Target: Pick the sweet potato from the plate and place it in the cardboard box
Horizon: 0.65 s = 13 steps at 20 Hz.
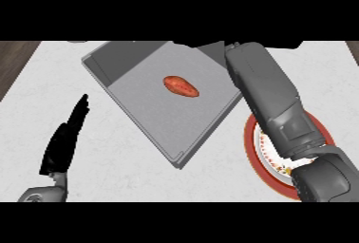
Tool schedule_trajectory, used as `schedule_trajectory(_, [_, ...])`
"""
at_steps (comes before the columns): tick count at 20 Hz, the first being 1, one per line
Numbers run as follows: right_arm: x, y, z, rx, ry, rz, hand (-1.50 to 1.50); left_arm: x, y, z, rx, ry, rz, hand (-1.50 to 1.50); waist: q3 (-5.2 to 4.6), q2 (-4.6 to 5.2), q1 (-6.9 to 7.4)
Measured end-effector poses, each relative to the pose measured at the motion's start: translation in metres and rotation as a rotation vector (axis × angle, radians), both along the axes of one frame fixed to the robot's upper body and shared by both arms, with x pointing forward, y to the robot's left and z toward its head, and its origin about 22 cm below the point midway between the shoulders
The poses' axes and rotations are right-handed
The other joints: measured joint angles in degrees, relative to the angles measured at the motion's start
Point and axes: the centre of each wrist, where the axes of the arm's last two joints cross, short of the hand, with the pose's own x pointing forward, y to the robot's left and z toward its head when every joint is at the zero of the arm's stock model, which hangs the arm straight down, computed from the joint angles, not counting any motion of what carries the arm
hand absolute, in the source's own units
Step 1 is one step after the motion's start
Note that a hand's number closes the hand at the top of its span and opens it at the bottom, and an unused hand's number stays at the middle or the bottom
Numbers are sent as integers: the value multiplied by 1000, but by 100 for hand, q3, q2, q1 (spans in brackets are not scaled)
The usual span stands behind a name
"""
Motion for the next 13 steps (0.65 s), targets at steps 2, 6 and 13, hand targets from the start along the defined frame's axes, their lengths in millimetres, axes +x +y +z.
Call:
schedule_trajectory(2, [4,-22,0,42,-9,-47,-150,-3,0,0,-4,3,2,0,1,-3,-21])
schedule_trajectory(6, [10,-73,3,93,-17,-127,-150,-3,5,1,4,1,10,0,1,-8,-71])
schedule_trajectory(13, [4,-171,4,129,-36,-147,-150,-6,7,3,4,4,15,0,5,-16,-109])
